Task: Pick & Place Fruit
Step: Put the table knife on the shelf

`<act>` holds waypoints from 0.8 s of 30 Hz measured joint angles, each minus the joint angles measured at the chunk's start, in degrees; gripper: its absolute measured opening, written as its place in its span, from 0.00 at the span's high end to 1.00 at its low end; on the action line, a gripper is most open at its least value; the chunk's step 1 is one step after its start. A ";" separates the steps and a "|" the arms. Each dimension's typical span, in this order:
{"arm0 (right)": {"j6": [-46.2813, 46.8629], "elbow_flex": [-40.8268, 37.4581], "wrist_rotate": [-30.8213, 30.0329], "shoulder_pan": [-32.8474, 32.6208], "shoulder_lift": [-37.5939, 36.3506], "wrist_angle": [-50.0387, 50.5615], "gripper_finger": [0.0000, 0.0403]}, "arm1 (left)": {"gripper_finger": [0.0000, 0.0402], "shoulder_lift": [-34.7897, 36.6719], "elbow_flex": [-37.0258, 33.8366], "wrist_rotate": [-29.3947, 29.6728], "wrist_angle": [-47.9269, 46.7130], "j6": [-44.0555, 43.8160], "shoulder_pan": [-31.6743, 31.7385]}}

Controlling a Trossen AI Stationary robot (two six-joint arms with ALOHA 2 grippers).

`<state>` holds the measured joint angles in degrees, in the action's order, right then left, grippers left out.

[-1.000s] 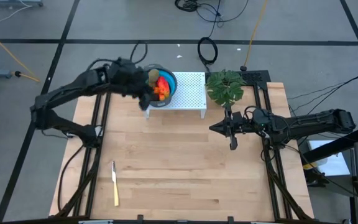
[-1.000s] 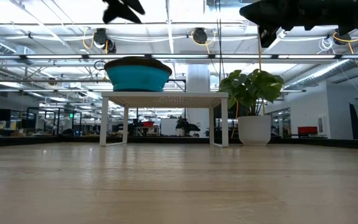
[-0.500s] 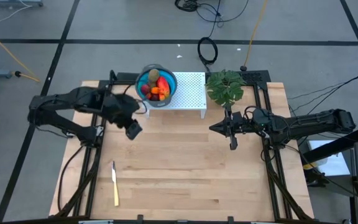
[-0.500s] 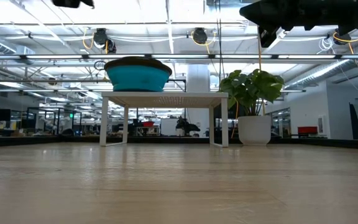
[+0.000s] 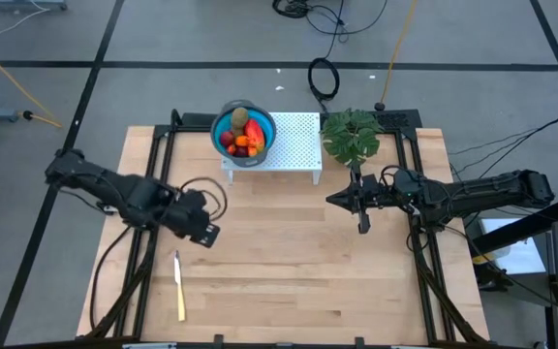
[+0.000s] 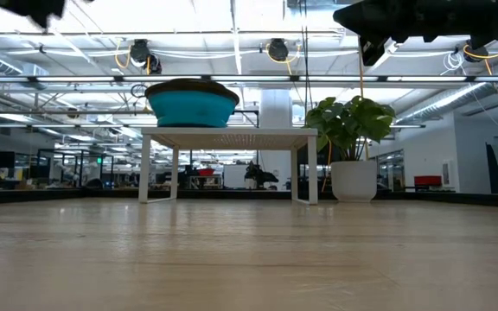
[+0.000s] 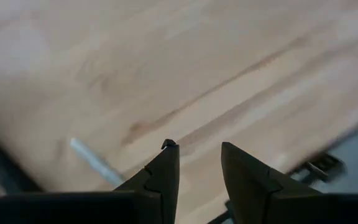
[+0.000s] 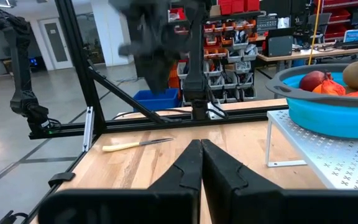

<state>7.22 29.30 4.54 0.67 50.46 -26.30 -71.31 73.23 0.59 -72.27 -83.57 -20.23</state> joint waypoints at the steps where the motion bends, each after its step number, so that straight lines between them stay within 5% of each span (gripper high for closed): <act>1: 0.00 0.00 0.00 0.00 0.00 0.00 1.00 | 0.71 -0.01 -1.55 -0.11 -0.04 -3.55 -1.05; 14: 1.05 0.00 0.22 0.00 0.00 0.02 1.00 | 0.71 -0.03 -16.08 -7.61 5.62 -37.54 -16.86; 24: 0.96 0.00 3.69 -0.02 0.02 0.02 1.00 | 0.71 -0.04 -25.75 -5.88 22.13 -53.76 -28.58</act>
<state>8.18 29.30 8.22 0.65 50.48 -26.28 -71.35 47.49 -5.29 -50.14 -137.33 -48.81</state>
